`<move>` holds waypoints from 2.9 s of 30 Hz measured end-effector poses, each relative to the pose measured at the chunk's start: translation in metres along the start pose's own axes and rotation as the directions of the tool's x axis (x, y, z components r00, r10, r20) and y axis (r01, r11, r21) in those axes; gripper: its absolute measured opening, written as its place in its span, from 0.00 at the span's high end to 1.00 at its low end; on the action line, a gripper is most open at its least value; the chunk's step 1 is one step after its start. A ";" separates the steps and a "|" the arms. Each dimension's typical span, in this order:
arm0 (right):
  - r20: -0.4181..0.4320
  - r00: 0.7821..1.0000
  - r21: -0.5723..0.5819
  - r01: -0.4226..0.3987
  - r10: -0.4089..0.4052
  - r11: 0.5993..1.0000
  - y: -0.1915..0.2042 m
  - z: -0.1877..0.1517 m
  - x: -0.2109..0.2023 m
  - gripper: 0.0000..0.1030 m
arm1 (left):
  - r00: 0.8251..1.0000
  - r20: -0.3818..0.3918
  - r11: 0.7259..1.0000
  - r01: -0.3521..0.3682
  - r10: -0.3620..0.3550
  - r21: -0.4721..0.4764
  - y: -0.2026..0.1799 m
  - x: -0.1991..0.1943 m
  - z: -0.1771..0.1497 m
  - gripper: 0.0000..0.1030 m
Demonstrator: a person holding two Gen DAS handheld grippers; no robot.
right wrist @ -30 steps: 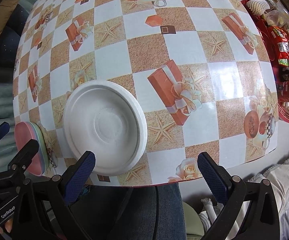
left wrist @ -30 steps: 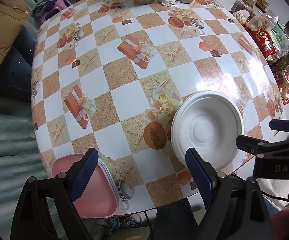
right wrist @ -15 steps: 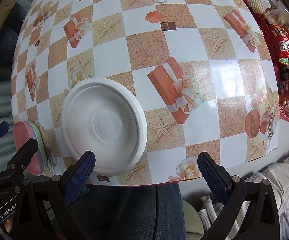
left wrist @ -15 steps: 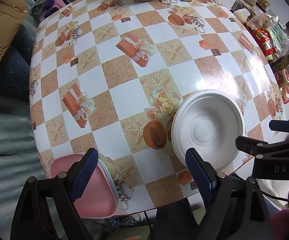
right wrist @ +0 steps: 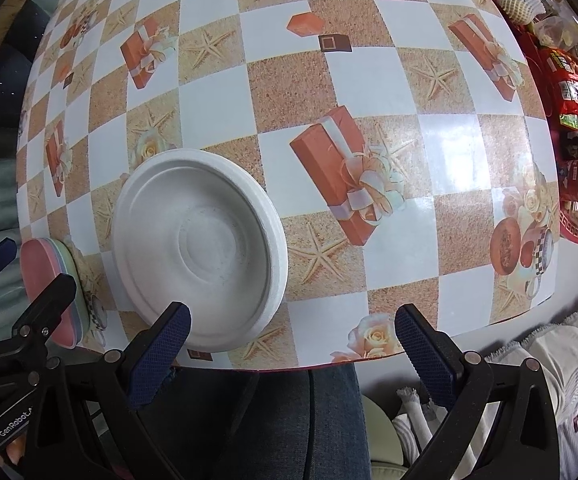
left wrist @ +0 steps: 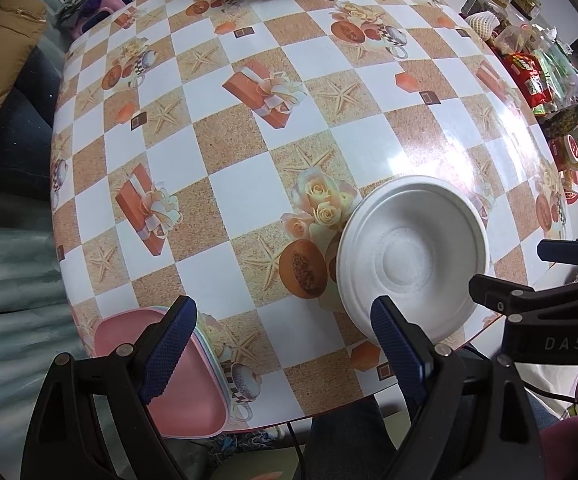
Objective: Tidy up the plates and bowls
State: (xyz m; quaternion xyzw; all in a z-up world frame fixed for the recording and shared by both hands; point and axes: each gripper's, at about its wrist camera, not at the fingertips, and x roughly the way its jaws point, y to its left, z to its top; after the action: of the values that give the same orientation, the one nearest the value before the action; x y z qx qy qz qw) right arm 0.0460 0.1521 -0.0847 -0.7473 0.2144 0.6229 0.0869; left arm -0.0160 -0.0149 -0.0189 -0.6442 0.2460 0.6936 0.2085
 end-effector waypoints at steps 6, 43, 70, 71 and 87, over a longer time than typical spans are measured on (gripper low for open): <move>-0.018 1.000 -0.008 0.008 -0.008 1.000 -0.003 0.002 0.005 0.00 | 1.000 -0.022 1.000 0.009 -0.009 0.002 -0.004 0.007 0.001 0.12; -0.104 0.994 -0.057 0.016 -0.022 0.998 -0.019 0.056 0.080 0.00 | 0.987 -0.146 0.986 0.039 -0.063 -0.163 -0.002 0.109 0.015 0.00; -0.100 0.995 -0.033 -0.019 0.016 0.999 -0.028 0.061 0.085 0.00 | 0.984 -0.139 0.975 0.076 -0.107 -0.210 0.005 0.122 0.006 0.00; -0.109 0.994 -0.033 -0.019 0.015 0.999 -0.027 0.062 0.085 0.00 | 0.983 -0.147 0.974 0.076 -0.109 -0.211 0.006 0.123 0.007 0.00; -0.113 0.985 -0.064 -0.135 0.128 0.989 -0.013 0.058 0.070 0.68 | 0.976 -0.152 0.985 0.146 -0.158 -0.088 -0.020 0.110 0.022 0.51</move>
State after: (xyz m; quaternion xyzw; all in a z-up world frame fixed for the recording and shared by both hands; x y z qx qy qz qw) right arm 0.0095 0.1720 -0.1668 -0.7668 0.2454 0.5931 0.0072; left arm -0.0304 0.0118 -0.1287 -0.7216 0.1852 0.6311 0.2159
